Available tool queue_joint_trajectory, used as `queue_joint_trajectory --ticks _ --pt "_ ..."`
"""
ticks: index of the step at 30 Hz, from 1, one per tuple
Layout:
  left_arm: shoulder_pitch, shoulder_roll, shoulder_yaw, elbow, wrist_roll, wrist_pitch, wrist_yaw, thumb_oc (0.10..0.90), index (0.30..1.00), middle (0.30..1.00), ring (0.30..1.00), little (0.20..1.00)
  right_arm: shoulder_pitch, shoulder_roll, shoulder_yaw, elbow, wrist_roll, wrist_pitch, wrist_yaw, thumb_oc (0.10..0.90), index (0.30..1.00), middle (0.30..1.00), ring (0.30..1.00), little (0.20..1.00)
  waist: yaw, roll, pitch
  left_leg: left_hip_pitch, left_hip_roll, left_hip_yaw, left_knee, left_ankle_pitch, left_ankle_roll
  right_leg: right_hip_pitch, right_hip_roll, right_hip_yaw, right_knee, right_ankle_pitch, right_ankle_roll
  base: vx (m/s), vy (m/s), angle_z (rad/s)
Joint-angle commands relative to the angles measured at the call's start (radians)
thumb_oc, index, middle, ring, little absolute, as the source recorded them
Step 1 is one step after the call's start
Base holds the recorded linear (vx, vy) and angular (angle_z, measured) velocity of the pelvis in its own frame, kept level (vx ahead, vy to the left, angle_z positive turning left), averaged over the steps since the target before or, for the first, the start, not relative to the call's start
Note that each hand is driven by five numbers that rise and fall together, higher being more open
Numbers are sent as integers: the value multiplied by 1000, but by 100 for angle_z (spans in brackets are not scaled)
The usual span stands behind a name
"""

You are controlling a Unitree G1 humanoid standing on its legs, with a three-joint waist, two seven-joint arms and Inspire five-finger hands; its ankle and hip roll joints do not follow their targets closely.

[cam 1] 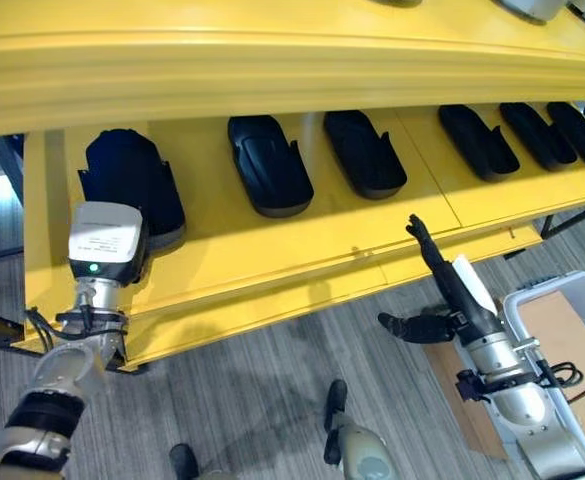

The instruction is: Move parts from the plastic box to the shelf.

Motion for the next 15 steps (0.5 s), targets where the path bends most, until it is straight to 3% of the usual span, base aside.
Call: queue_joint_trajectory --ticks 1,2,3,15 --pt "-3 100 19 81 -16 31 -58 400 300 300 300 300 -96 -5 -81 -133 24 -102 -48 900 1000 1000 1000 1000 -5 -74 16 -23 -3 21 51 -29 56 49 -148 -14 134 -74 111 0 0 0" --pt "-5 98 15 89 -20 31 -59 410 314 314 314 314 -95 -5 -81 -132 24 -102 -50 900 1000 1000 1000 1000 -5 -74 16 -24 -3 20 52 -30 56 49 -149 -14 134 -75 111 0 0 0" --pt "-6 99 12 86 -23 30 -60 900 1000 1000 1000 1000 -89 -5 -84 -132 22 -102 -53 900 1000 1000 1000 1000 -5 -74 17 -26 -3 18 55 -31 56 49 -150 -14 136 -75 111 0 0 0" --pt "-20 123 -27 92 -47 -11 -112 900 1000 1000 1000 1000 -85 -10 -93 -134 27 -101 -46 900 1000 1000 1000 1000 -4 -67 22 -30 -11 11 60 -37 60 55 -155 -18 140 -75 111 0 1 0"
